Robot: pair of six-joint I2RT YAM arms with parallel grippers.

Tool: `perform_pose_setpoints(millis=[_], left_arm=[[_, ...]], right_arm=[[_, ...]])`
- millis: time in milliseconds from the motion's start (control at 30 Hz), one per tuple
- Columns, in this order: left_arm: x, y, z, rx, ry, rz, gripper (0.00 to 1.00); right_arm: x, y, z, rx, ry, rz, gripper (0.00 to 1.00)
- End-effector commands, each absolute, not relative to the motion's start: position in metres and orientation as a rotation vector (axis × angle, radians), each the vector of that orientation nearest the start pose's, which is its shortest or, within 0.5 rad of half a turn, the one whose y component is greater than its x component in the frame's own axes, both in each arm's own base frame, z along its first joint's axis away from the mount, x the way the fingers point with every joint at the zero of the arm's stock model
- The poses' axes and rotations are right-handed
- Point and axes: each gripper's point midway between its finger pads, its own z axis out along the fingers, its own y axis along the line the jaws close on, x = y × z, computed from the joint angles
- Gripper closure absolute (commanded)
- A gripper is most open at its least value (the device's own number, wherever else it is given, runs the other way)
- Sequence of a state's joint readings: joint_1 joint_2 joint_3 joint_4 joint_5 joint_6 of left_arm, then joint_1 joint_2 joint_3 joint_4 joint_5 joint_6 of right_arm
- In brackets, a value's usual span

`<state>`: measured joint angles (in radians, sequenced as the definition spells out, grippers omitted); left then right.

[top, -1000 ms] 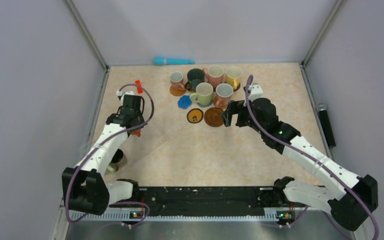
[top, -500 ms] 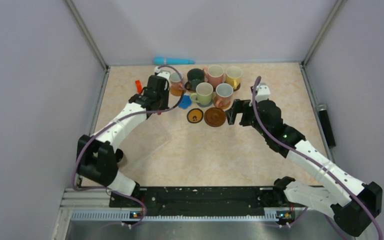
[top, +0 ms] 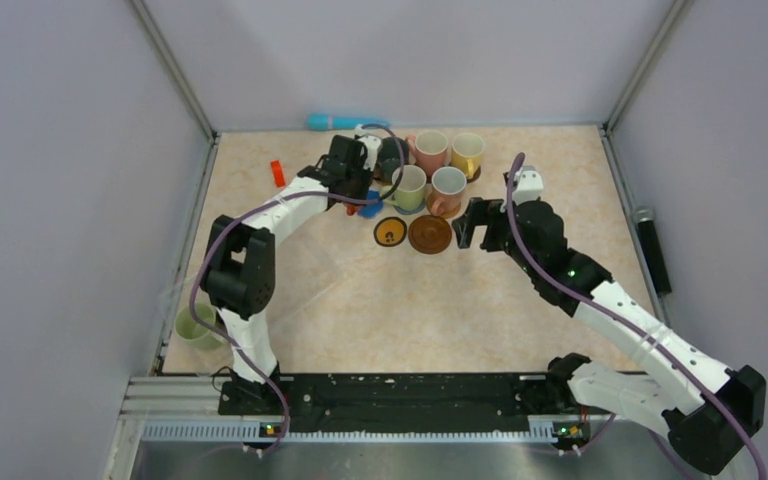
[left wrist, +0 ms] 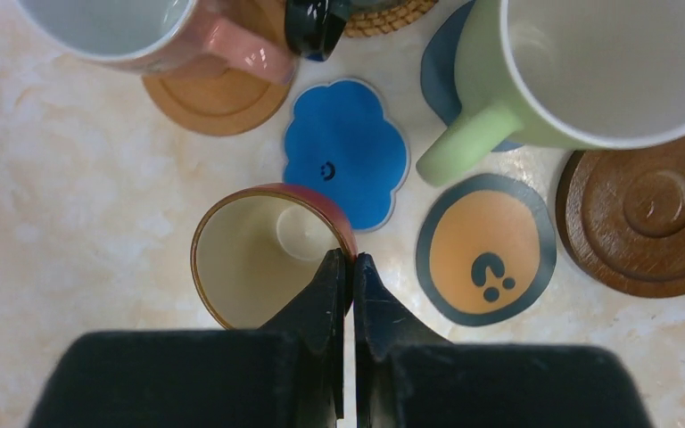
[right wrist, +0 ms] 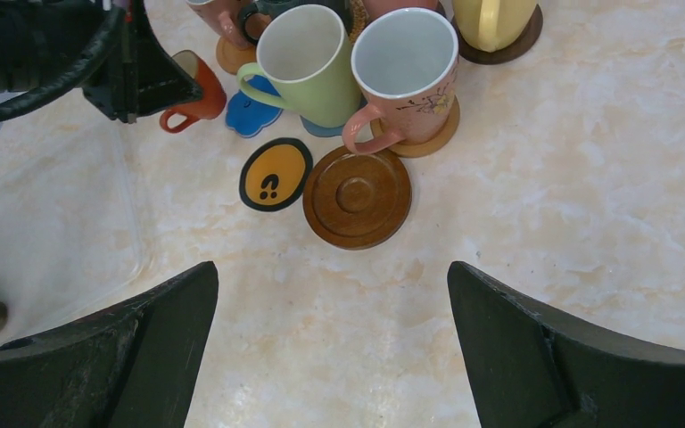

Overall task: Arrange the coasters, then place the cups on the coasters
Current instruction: Place the cup on the coaster.

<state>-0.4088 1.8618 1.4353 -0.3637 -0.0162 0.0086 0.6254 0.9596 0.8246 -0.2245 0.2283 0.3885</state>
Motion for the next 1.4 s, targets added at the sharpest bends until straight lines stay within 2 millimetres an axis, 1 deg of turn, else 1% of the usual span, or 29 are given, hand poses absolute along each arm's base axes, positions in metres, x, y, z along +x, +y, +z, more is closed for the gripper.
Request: perform_pose_setpoints(millis=[0, 167, 300, 567, 967, 1100, 1167, 1200, 1300, 1367], left_arm=[[0.479, -0.221, 0.136, 0.534, 2.197, -0.262, 1.00], [0.482, -0.235, 0.131, 0.576, 2.189, -0.258, 1.00], [0.484, -0.239, 0.125, 0.589, 2.186, -0.250, 1.00], [0.489, -0.235, 0.114, 0.584, 2.204, -0.214, 1.00], [0.491, -0.237, 0.100, 0.586, 2.229, -0.214, 1.00], [0.493, -0.232, 0.097, 0.576, 2.237, -0.176, 0.99], [0.493, -0.232, 0.097, 0.578, 2.235, -0.176, 0.97], [0.493, -0.232, 0.097, 0.575, 2.235, -0.176, 0.94], [0.494, -0.232, 0.100, 0.563, 2.233, -0.176, 0.80], [0.494, -0.230, 0.103, 0.551, 2.234, -0.170, 0.75]], right_arm=[[0.291, 0.173, 0.249, -0.043, 1.884, 0.463, 0.01], [0.292, 0.172, 0.248, -0.039, 1.887, 0.455, 0.01], [0.292, 0.171, 0.249, -0.039, 1.883, 0.457, 0.01], [0.291, 0.169, 0.251, -0.034, 1.876, 0.450, 0.01], [0.291, 0.168, 0.252, -0.032, 1.873, 0.451, 0.01], [0.292, 0.167, 0.252, -0.031, 1.871, 0.448, 0.01], [0.291, 0.167, 0.253, -0.031, 1.870, 0.449, 0.01], [0.291, 0.167, 0.253, -0.031, 1.869, 0.449, 0.01], [0.291, 0.166, 0.253, -0.029, 1.870, 0.449, 0.01], [0.291, 0.167, 0.252, -0.031, 1.870, 0.453, 0.01]])
